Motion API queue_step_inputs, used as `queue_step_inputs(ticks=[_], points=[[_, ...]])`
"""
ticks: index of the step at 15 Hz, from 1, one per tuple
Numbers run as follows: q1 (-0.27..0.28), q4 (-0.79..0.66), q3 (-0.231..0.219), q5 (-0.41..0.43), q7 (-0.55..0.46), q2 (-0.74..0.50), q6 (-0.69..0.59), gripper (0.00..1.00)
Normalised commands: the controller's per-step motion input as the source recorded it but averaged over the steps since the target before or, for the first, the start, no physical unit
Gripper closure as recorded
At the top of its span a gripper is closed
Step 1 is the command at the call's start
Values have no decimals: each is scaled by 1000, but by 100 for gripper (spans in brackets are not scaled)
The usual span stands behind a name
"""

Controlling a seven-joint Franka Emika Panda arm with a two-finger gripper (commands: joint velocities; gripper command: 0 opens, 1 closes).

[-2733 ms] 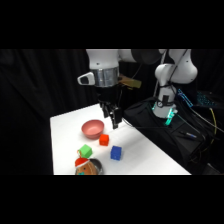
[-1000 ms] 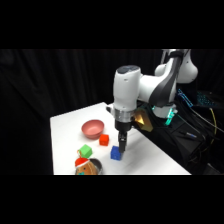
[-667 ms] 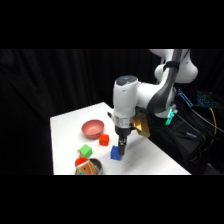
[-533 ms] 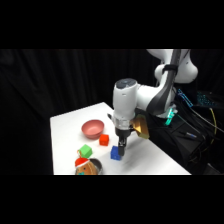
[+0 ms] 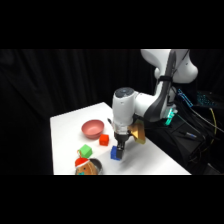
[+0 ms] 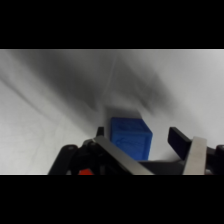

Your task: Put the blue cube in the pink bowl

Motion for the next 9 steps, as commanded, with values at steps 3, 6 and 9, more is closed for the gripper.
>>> queue_step_inputs(ticks=[3, 6, 9], points=[[109, 89, -120, 132, -17, 118, 206, 0], [97, 113, -110, 146, -51, 115, 151, 0], [81, 138, -78, 165, -85, 136, 135, 0]])
